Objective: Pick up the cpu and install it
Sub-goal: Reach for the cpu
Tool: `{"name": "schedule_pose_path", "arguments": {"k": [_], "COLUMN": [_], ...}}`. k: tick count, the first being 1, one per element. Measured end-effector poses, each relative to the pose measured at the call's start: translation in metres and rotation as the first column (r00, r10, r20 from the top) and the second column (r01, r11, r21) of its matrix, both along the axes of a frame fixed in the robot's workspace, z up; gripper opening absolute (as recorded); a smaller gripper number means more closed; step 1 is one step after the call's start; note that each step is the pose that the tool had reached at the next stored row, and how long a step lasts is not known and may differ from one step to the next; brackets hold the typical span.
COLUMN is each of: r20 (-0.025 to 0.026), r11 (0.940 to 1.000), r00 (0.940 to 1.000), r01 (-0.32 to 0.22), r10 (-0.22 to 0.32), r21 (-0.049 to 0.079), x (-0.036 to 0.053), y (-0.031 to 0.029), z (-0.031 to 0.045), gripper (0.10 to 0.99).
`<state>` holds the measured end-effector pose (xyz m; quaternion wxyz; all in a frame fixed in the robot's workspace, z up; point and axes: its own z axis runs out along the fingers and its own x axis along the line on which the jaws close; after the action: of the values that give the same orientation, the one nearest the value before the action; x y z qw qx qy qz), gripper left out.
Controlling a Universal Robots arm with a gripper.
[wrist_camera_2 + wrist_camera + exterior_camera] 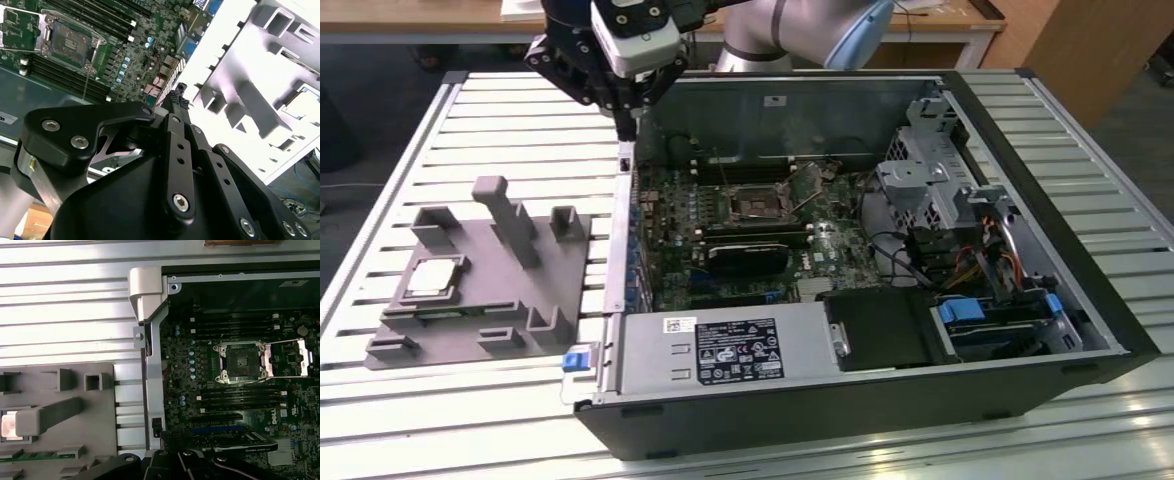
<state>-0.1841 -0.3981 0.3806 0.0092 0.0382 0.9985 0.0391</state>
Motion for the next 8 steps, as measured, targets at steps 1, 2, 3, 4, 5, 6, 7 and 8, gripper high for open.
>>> {"name": "schedule_pose_path", "arguments": {"k": [1, 2, 3, 4, 5, 6, 7, 8], "r20": [-0.0004, -0.0006, -0.0009, -0.0013, -0.0017, -0.0020, -0.0024, -0.0029], "r11": [1.0000, 1.0000, 1.0000, 1.0000, 1.0000, 1.0000, 1.0000, 1.0000], "r00": [1.0000, 1.0000, 1.0000, 1.0000, 1.0000, 1.0000, 1.0000, 1.0000], "r01": [0.000, 0.000, 0.000, 0.000, 0.000, 0.000, 0.000, 0.000], "r10": [0.000, 0.000, 0.000, 0.000, 0.000, 0.000, 0.000, 0.000], "r21": [0.000, 0.000, 0.000, 0.000, 0.000, 0.000, 0.000, 0.000], "x": [-0.0011, -0.0023, -0.0034, -0.0045, -0.0055, -0.0067, -0.0076, -0.0086], "y": [0.0000, 0.0000, 0.0000, 0.0000, 0.0000, 0.0000, 0.0000, 0.0000], "z": [-0.0001, -0.0002, -0.0003, -0.0003, -0.0004, -0.0005, -0.0006, -0.0006], "gripper": [0.106, 0.106, 0.106, 0.106, 0.106, 0.106, 0.106, 0.106]}}
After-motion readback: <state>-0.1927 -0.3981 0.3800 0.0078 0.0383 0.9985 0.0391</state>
